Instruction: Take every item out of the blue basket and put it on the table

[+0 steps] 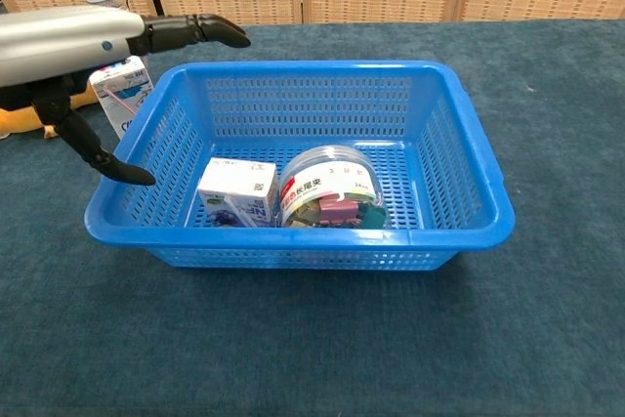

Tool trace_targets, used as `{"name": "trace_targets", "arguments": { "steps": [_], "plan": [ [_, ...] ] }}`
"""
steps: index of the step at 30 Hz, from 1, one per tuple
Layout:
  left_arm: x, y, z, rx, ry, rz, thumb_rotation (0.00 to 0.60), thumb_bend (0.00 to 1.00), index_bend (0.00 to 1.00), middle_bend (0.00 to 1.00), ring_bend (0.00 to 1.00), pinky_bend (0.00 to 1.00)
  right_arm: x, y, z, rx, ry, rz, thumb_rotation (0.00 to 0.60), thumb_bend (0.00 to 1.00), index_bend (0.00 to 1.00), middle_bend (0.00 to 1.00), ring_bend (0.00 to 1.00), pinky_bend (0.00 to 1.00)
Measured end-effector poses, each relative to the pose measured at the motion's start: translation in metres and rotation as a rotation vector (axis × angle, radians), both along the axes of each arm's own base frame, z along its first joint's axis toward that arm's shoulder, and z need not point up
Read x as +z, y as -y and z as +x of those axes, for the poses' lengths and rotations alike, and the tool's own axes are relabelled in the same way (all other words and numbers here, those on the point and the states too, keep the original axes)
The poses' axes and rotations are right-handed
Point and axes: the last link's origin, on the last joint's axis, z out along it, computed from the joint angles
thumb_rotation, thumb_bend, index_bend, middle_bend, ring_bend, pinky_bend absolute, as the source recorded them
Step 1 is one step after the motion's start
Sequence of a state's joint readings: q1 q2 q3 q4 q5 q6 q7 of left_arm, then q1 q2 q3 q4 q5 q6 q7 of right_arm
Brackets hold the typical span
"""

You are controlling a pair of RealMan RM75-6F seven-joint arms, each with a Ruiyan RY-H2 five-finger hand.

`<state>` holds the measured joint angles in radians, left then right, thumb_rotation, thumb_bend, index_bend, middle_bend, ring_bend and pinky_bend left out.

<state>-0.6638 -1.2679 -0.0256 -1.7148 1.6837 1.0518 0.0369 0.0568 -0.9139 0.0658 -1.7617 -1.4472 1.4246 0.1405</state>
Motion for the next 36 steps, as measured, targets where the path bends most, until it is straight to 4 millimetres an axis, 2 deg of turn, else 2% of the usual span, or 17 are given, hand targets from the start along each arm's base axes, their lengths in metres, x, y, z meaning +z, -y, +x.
{"name": "trace_targets", "arguments": {
  "steps": [8,15,16,19,20,22,24,27,30,36],
  "plan": [
    [-0.044,0.004,0.011,0.037,-0.031,-0.074,0.6,0.0,0.0,0.0,0.0,0.08,-0.001,-0.001,0.001,0.006,-0.001,0.005,0.6,0.0,0.0,0.0,0.0,0.0],
    [-0.059,-0.003,0.02,0.057,-0.048,-0.071,0.6,0.0,0.0,0.0,0.0,0.08,0.0,0.0,0.0,0.002,0.003,0.002,0.6,0.0,0.0,0.0,0.0,0.0],
    [-0.061,-0.004,0.021,0.06,-0.052,-0.073,0.6,0.0,0.0,0.0,0.0,0.1,0.001,0.001,0.0,0.001,0.003,0.002,0.6,0.0,0.0,0.0,0.0,0.0],
    [-0.068,-0.005,0.024,0.068,-0.063,-0.078,0.6,0.02,0.01,0.01,0.04,0.28,0.001,0.001,-0.001,0.001,0.005,0.002,0.6,0.0,0.0,0.0,0.0,0.0],
    [-0.07,-0.005,0.025,0.069,-0.06,-0.077,0.6,0.03,0.06,0.06,0.11,0.35,0.001,0.001,-0.001,0.001,0.006,0.003,0.6,0.0,0.0,0.0,0.0,0.0],
    [-0.075,-0.006,0.027,0.072,-0.057,-0.073,0.6,0.05,0.22,0.21,0.26,0.43,0.001,0.001,-0.001,0.001,0.007,0.006,0.6,0.0,0.0,0.0,0.0,0.0],
    [-0.081,-0.009,0.028,0.08,-0.062,-0.07,0.6,0.07,0.46,0.37,0.4,0.5,0.001,0.001,0.0,0.002,0.009,0.008,0.6,0.0,0.0,0.0,0.0,0.0],
    [-0.087,-0.012,0.029,0.079,-0.075,-0.062,0.6,0.14,0.62,0.49,0.5,0.56,0.001,0.0,-0.001,0.002,0.011,0.007,0.6,0.0,0.0,0.0,0.0,0.0],
    [-0.088,-0.014,0.032,0.078,-0.061,-0.045,0.6,0.24,0.67,0.53,0.54,0.58,0.002,0.001,-0.002,-0.001,0.013,0.003,0.6,0.0,0.0,0.0,0.0,0.0],
    [-0.072,-0.02,0.037,0.065,0.011,0.036,0.6,0.26,0.68,0.54,0.55,0.59,0.003,0.002,-0.002,-0.002,0.017,0.004,0.6,0.0,0.0,0.0,0.0,0.0]
  ]
}}
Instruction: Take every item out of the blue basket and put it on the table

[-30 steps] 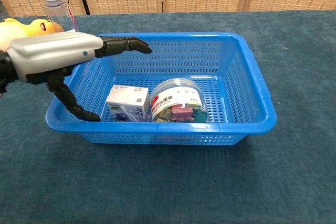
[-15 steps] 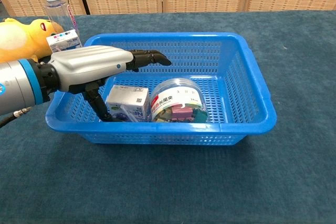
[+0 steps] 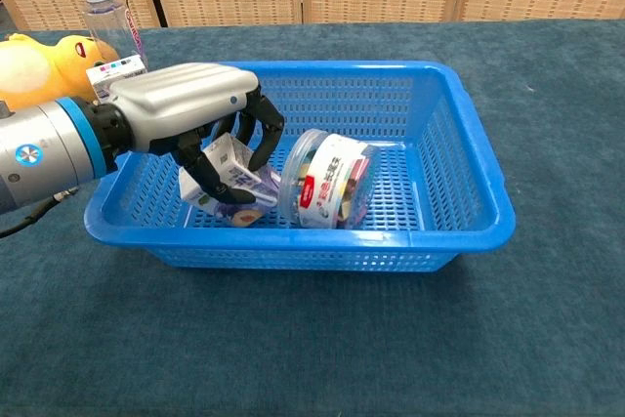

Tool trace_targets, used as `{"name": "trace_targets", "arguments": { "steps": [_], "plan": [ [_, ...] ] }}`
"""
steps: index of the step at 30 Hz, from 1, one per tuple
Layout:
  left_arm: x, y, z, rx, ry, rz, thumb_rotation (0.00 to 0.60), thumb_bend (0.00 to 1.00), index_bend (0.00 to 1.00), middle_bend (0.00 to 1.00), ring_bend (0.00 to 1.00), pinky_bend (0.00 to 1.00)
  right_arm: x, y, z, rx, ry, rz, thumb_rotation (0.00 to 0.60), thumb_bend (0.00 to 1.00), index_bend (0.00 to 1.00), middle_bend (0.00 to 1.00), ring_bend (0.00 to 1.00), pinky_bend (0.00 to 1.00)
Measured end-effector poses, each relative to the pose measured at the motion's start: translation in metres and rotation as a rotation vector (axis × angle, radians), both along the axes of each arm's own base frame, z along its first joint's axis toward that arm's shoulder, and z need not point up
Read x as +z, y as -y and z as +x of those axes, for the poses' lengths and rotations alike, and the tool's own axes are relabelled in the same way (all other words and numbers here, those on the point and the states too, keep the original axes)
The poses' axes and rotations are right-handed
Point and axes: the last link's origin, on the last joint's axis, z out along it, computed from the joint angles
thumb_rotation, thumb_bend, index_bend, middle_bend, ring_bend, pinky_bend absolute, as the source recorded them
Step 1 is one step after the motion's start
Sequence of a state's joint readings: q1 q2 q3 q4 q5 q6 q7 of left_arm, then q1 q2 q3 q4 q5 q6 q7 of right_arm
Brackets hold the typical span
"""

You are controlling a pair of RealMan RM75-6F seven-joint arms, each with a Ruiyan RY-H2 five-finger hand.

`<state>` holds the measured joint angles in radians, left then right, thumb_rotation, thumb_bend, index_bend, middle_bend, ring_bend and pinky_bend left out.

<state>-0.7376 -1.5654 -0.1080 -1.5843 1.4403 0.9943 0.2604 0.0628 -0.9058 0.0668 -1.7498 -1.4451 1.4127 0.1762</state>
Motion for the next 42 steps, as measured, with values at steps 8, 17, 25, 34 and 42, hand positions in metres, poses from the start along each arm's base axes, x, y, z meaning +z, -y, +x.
{"name": "trace_targets", "arguments": {
  "steps": [8,17,25,34,42],
  "plan": [
    [0.048,-0.007,-0.001,-0.005,0.108,0.085,0.6,0.27,0.68,0.54,0.55,0.59,0.0,-0.002,0.002,0.007,0.004,0.002,0.6,0.0,0.0,0.0,0.0,0.0],
    [0.115,-0.01,-0.021,-0.005,0.123,0.209,0.6,0.26,0.68,0.54,0.55,0.59,0.0,-0.005,0.004,0.015,0.004,0.003,0.6,0.0,0.0,0.0,0.0,0.0],
    [0.161,-0.016,-0.066,0.09,0.075,0.294,0.6,0.26,0.68,0.54,0.55,0.59,-0.002,-0.005,0.005,0.016,0.002,0.006,0.6,0.0,0.0,0.0,0.0,0.0],
    [0.178,-0.015,-0.152,0.245,-0.063,0.348,0.6,0.27,0.68,0.54,0.55,0.59,-0.008,-0.007,0.009,0.026,-0.016,0.025,0.6,0.0,0.0,0.0,0.0,0.0],
    [0.154,-0.026,-0.201,0.354,-0.129,0.343,0.6,0.06,0.02,0.0,0.0,0.04,-0.011,-0.007,0.009,0.023,-0.022,0.034,0.6,0.0,0.0,0.0,0.0,0.0]
  ]
}}
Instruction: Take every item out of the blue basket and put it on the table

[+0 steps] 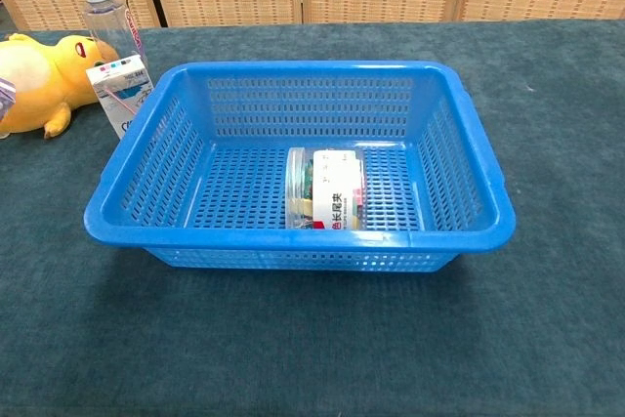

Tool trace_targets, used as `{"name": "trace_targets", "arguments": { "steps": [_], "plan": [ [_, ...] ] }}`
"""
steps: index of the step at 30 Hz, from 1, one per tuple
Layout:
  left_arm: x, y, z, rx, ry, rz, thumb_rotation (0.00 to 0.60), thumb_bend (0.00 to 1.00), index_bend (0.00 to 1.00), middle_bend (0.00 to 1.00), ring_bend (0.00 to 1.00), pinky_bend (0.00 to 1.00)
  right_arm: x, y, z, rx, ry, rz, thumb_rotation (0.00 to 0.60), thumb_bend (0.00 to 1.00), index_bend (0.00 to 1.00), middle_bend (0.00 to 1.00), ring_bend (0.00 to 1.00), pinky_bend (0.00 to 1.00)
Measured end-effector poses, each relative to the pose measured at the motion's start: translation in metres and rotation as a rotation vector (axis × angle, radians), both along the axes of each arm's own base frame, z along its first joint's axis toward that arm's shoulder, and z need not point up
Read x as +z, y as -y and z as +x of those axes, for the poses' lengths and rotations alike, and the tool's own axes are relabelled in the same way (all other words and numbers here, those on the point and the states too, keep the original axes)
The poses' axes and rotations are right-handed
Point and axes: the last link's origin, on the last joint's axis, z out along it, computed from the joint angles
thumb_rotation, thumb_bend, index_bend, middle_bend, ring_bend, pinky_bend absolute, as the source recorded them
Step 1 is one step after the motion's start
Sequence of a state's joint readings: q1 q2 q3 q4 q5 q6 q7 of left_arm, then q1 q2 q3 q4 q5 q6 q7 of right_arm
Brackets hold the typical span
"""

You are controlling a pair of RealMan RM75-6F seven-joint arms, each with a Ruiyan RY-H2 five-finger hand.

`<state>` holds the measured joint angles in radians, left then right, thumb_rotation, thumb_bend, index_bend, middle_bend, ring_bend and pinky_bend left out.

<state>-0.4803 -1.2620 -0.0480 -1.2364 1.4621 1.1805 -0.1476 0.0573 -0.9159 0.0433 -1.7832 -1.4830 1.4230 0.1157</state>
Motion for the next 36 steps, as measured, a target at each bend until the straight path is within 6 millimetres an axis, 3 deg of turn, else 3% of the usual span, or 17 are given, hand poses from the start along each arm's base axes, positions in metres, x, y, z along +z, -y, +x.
{"name": "trace_targets", "arguments": {
  "steps": [5,10,14,20,30,36],
  "plan": [
    [-0.01,0.001,-0.007,0.078,0.007,-0.08,0.6,0.0,0.0,0.0,0.0,0.0,0.001,0.0,-0.001,-0.006,0.0,-0.003,0.6,0.0,0.0,0.0,0.0,0.0],
    [0.0,0.006,0.01,0.02,0.065,-0.075,0.6,0.0,0.0,0.0,0.0,0.0,0.001,0.002,-0.001,-0.007,0.004,-0.004,0.6,0.0,0.0,0.0,0.0,0.0],
    [0.002,0.022,0.054,-0.164,0.132,-0.101,0.6,0.0,0.0,0.0,0.0,0.0,0.003,0.0,-0.001,-0.004,0.011,-0.011,0.6,0.0,0.0,0.0,0.0,0.0],
    [-0.015,0.046,0.123,-0.32,0.194,-0.24,0.6,0.0,0.0,0.0,0.0,0.0,0.006,0.0,-0.002,-0.006,0.019,-0.018,0.6,0.0,0.0,0.0,0.0,0.0],
    [-0.06,0.045,0.182,-0.345,0.092,-0.424,0.6,0.0,0.0,0.0,0.0,0.0,0.011,0.002,-0.005,-0.009,0.032,-0.028,0.6,0.0,0.0,0.0,0.0,0.0],
    [-0.092,0.039,0.217,-0.297,0.119,-0.514,0.6,0.0,0.0,0.0,0.0,0.0,0.012,0.004,-0.007,-0.016,0.033,-0.03,0.6,0.0,0.0,0.0,0.0,0.0]
  ]
}}
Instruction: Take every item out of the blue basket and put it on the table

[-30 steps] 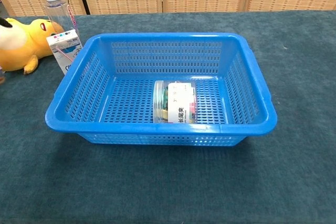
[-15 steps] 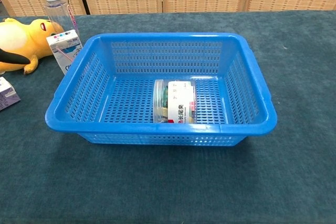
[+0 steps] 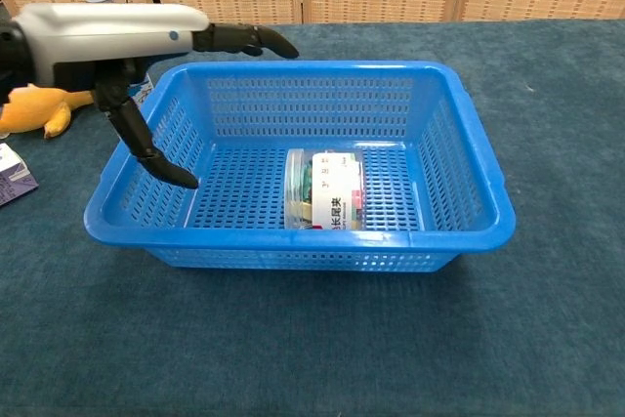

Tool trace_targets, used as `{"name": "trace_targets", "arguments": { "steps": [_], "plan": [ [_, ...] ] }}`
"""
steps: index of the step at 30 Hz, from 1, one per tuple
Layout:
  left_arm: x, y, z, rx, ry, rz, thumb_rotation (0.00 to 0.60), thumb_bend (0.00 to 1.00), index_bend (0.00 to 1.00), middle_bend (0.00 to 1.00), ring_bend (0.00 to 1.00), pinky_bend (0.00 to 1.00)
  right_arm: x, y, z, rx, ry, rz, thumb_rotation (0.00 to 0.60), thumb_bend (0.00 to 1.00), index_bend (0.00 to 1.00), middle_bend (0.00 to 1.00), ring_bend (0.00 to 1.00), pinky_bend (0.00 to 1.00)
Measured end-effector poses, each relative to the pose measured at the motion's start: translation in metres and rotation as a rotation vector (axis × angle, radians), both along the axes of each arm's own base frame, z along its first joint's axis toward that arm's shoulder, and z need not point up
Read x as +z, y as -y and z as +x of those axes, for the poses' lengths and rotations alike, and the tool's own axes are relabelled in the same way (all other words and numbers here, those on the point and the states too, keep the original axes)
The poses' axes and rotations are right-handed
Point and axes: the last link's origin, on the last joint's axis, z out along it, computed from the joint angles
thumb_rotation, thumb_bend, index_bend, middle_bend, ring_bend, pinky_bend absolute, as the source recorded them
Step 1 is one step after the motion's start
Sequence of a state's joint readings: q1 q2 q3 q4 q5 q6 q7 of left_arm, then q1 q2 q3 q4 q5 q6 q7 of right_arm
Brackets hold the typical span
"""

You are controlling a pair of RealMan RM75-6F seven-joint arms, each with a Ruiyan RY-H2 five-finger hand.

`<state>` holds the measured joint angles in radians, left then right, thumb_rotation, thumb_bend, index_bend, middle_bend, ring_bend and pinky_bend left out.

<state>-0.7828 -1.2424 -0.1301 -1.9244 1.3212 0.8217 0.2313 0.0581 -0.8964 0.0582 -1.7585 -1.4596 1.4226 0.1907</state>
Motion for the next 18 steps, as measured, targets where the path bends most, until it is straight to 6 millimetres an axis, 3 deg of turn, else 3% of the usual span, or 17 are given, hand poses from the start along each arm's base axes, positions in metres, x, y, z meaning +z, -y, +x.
{"name": "trace_targets", "arguments": {
  "steps": [11,18],
  "plan": [
    [-0.042,0.002,0.041,0.022,-0.015,-0.105,0.6,0.0,0.0,0.0,0.0,0.0,-0.001,0.001,0.0,0.002,-0.001,0.003,0.6,0.0,0.0,0.0,0.0,0.0],
    [-0.061,-0.005,0.048,0.048,-0.041,-0.104,0.6,0.0,0.0,0.0,0.0,0.0,-0.001,0.002,0.0,0.0,-0.003,0.006,0.6,0.0,0.0,0.0,0.0,0.0]
  ]
}}
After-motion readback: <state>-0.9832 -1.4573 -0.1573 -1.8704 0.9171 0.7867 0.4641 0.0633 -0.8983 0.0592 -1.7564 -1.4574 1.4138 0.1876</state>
